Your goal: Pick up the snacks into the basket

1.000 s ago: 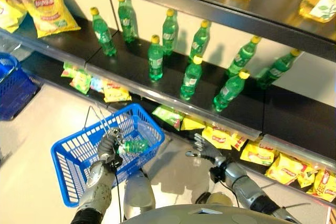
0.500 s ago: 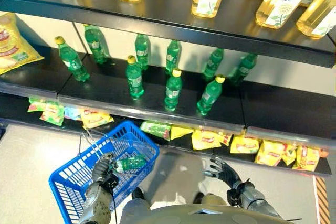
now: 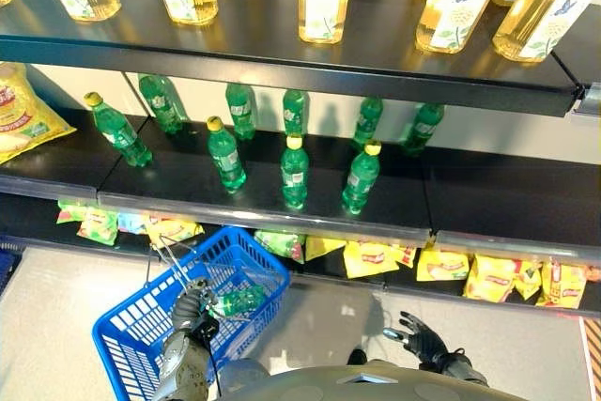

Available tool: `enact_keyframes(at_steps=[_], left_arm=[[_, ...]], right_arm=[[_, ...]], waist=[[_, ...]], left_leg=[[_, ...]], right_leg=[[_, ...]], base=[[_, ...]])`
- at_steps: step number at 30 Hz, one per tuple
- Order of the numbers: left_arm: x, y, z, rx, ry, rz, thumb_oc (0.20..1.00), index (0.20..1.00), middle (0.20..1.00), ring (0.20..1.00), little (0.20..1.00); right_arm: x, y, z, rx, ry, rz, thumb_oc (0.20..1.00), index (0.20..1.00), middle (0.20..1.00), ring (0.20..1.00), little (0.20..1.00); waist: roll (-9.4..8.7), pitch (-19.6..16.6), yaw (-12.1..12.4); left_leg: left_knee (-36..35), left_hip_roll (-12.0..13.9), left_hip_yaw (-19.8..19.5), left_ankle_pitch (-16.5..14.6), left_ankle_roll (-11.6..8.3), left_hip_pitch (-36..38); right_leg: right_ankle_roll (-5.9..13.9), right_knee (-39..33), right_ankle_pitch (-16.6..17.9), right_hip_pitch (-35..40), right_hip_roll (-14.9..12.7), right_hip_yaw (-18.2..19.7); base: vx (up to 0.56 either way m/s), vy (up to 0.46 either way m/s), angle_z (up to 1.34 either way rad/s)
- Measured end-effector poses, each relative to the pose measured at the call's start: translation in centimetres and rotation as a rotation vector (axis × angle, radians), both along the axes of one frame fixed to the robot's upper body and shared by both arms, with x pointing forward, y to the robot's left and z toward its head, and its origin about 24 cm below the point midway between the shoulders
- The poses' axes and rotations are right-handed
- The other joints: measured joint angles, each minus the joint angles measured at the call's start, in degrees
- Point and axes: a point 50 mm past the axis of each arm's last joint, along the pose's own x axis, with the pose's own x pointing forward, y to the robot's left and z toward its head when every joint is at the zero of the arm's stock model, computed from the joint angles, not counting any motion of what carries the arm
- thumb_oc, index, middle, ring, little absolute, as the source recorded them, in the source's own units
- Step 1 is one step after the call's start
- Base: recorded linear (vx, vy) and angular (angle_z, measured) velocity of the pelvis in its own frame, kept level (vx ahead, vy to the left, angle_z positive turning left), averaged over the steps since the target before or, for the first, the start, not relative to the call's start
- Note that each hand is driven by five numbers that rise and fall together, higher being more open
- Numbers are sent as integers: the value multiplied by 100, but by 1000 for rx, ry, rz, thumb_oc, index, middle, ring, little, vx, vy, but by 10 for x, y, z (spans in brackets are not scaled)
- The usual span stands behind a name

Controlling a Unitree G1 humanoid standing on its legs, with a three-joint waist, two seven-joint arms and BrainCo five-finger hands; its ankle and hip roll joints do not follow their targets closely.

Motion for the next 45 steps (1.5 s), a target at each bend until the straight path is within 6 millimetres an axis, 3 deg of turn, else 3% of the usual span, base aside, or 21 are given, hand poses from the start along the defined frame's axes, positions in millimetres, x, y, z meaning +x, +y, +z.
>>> enact_keyframes(at_steps=[2, 3, 6, 9, 13, 14, 15, 16, 17, 18, 20, 21, 29, 31, 33, 35, 38, 39, 40, 43, 45], left_arm=[[5, -12, 0, -24, -7, -10, 200, 200, 200, 200, 200], [8, -8, 1, -11, -8, -6, 200, 200, 200, 200, 200], [6, 13, 5, 59, 10, -17, 200, 200, 200, 200, 200], [2, 10, 2, 51, 20, -23, 200, 200, 200, 200, 200], [4, 13, 5, 84, 6, -52, 200, 200, 200, 200, 200], [5, 11, 5, 83, 5, -57, 200, 200, 200, 200, 200], [4, 10, 5, 79, 3, -54, 200, 200, 200, 200, 200], [5, 17, 7, 95, 0, -50, 200, 200, 200, 200, 200], [6, 15, 7, 89, -3, -47, 200, 200, 200, 200, 200], [4, 16, 6, 80, -1, -19, 200, 200, 200, 200, 200], [2, 21, 6, 85, 0, 2, 200, 200, 200, 200, 200], [2, 19, 5, 74, 5, 9, 200, 200, 200, 200, 200], [0, 14, 4, 55, -2, 14, 200, 200, 200, 200, 200], [3, 11, 4, 49, -6, 9, 200, 200, 200, 200, 200], [3, 7, 3, 38, -7, 5, 200, 200, 200, 200, 200], [6, -1, 3, 46, -6, -66, 200, 200, 200, 200, 200], [2, -21, -2, -9, 12, -59, 200, 200, 200, 200, 200], [2, -22, -3, -19, 13, -52, 200, 200, 200, 200, 200], [4, -20, -2, -14, 9, -49, 200, 200, 200, 200, 200], [3, -7, 0, 27, 14, -57, 200, 200, 200, 200, 200], [1, -2, 0, 41, 22, -58, 200, 200, 200, 200, 200]], right_arm=[[-5, -18, 3, -43, 7, -63, 1000, 1000, 1000, 1000, 1000], [-11, -13, -2, -34, 36, -102, 1000, 1000, 1000, 1000, 1000], [-14, 18, -10, 61, 39, -189, 1000, 1000, 1000, 1000, 1000], [-10, 11, -9, 42, 28, -235, 1000, 1000, 1000, 1000, 1000], [-4, 0, -5, 1, -6, -259, 1000, 1000, 1000, 1000, 1000], [-7, -2, -4, -3, -11, -261, 1000, 1000, 1000, 1000, 1000], [-1, -1, -3, 3, -29, -256, 1000, 1000, 1000, 1000, 1000], [5, 7, -3, 21, -31, -230, 1000, 1000, 1000, 1000, 1000], [6, 10, -4, 26, -30, -213, 1000, 1000, 1000, 1000, 1000], [11, 14, -4, 40, -35, -180, 1000, 1000, 1000, 1000, 1000], [13, 18, -3, 55, -41, -157, 1000, 1000, 1000, 1000, 1000], [8, 13, -4, 49, -28, -165, 1000, 1000, 1000, 1000, 1000], [12, 10, -2, 40, -38, -138, 1000, 1000, 1000, 1000, 1000], [22, 13, 0, 47, -59, -135, 1000, 1000, 1000, 1000, 1000], [16, 14, -2, 52, -51, -145, 1000, 1000, 1000, 1000, 1000], [17, 11, -1, 41, -54, -142, 1000, 1000, 1000, 1000, 1000], [5, -3, 0, 3, -30, -146, 1000, 1000, 1000, 1000, 1000], [2, -6, -1, -6, -18, -152, 1000, 1000, 1000, 1000, 1000], [-6, -4, -3, -3, 3, -166, 1000, 1000, 1000, 1000, 1000], [-18, 15, -11, 44, 45, -200, 1000, 1000, 1000, 1000, 1000], [-7, 15, -10, 36, 29, -208, 1000, 1000, 1000, 1000, 1000]], waist=[[230, 7, -8], [52, 1, -106], [-529, 59, -84], [-529, 131, -70], [-257, 291, 68], [-177, 313, 33], [-79, 352, 37], [-40, 372, 41], [-80, 372, 48], [-76, 389, 26], [-89, 405, -8], [-163, 397, 0], [-141, 406, 55], [-438, 436, 45], [-489, 346, 48], [-405, 320, 43], [30, 174, -94], [115, 156, -113], [50, 126, -221], [-368, -15, -217], [-410, 4, -105]], left_leg=[[-51, -165, -256, 65, -129, 81], [-173, -479, -277, -205, -546, 85], [-122, -1290, -101, -371, -274, 149], [-150, -1921, 174, -662, 139, 406], [-360, -2295, 215, -840, 562, 569], [-396, -2313, 118, -821, 650, 593], [-458, -2200, 31, -807, 666, 661], [-468, -1958, -1, -740, 603, 642], [-492, -1953, -32, -709, 562, 649], [-530, -1832, -103, -712, 564, 665], [-525, -1744, -329, -698, 531, 667], [-527, -1896, -379, -712, 519, 729], [-176, -1903, -262, -765, 436, 746], [430, -1863, -277, -885, 361, 353], [194, -1179, -172, -750, 101, 265], [144, -651, -164, -661, 154, 262], [-33, -532, -112, -221, 418, 263], [-109, -566, -92, -332, 268, 285], [-255, -871, -97, -453, -200, 385], [-447, -1600, 62, -503, 5, 460], [-535, -1994, 307, -624, 241, 600]], right_leg=[[346, 320, -10, -128, -282, 42], [600, 343, 44, -144, -644, 114], [686, 33, 625, -5, -1330, 273], [414, 130, 1594, -170, -1913, 252], [23, 188, 2673, -389, -2158, -51], [257, 533, 2449, -525, -2067, -36], [750, 1158, 1627, -756, -1727, 155], [353, 1990, 404, -907, -1010, 129], [278, 2062, 7, -906, -688, 38], [-59, 1848, -488, -916, 54, 242], [-231, 687, -406, -700, 848, 537], [-905, -37, -26, -309, 978, 520], [-780, -360, -53, 53, 923, 457], [-841, -345, -92, 65, 613, 645], [-786, -314, -95, 7, 596, 625], [-644, -150, -139, -34, 521, 664], [-332, 213, -195, -249, 394, 623], [-232, 257, -196, -248, 343, 614], [46, 427, -173, -317, 53, 565], [395, 240, 119, -328, -588, 555], [296, 157, 522, -409, -935, 522]], base=[[109, 351, 15], [164, 468, 34], [127, 573, 13], [62, 510, -24], [82, 461, -35], [58, 390, -14], [40, 259, -5], [55, 171, -4], [75, 210, 3], [88, 108, -1], [53, 62, 13], [10, 41, 29], [31, 72, 16], [46, 299, 16], [54, 240, 1], [104, 322, -16], [138, 436, -7], [140, 488, 25], [139, 478, 35], [112, 526, 2], [103, 519, -51]])
